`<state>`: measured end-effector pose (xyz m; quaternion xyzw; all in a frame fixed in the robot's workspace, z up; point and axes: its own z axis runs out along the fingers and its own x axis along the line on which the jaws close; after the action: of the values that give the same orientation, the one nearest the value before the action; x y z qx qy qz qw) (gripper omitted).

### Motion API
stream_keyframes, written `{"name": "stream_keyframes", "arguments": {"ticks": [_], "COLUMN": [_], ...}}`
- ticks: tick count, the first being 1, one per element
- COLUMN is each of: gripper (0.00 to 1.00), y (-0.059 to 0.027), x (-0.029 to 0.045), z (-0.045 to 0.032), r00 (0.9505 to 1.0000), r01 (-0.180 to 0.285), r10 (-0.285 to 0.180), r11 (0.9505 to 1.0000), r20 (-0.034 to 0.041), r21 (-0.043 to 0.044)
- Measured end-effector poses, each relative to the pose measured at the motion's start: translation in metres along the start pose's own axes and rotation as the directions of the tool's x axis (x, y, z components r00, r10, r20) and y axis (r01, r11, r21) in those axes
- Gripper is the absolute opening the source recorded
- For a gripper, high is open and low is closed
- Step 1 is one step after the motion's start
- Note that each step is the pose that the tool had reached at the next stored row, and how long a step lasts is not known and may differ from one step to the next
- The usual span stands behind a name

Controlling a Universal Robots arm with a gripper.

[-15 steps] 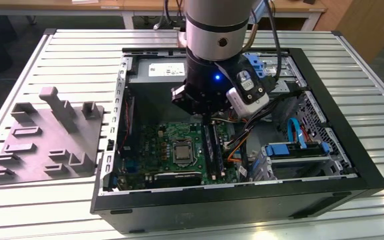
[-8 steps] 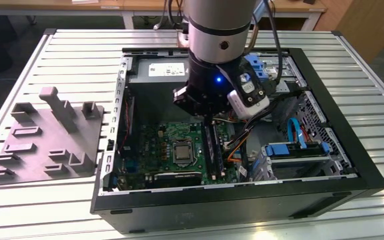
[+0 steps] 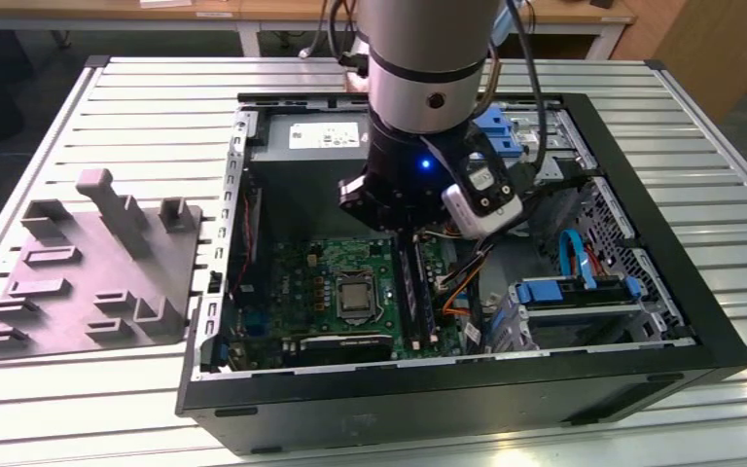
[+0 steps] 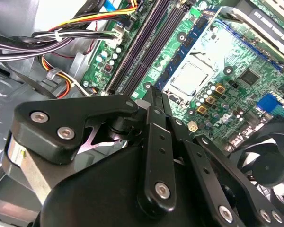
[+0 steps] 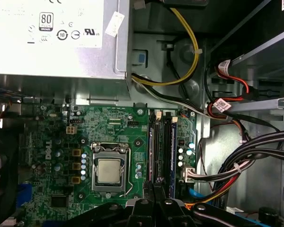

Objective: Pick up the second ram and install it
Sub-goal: 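Insert the second ram into the second slot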

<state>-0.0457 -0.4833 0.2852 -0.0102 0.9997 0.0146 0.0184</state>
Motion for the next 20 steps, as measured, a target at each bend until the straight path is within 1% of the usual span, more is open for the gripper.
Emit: {"name": "stream_keyframes", "arguments": {"ticks": [7,11,13,20], "gripper": [0.11,0.11,0.11,0.11], "y": [-0.0003,-0.0005,-0.0006,-0.0009], "x": [-0.0018,-0.007,-0.0083,-0.0088], "z": [0.0089,0.0116,0.0137,0.026], "r00": [1.0,1.0,1.0,1.0], "r01": [0.0,0.0,0.0,0.0], "r10": [0.0,0.0,0.0,0.0], "r11": [1.0,1.0,1.0,1.0], "r20": [0.0001,0.0001,0.0,0.0], "r21": [-0.0003,-0.0003,-0.0002,-0.0001]}}
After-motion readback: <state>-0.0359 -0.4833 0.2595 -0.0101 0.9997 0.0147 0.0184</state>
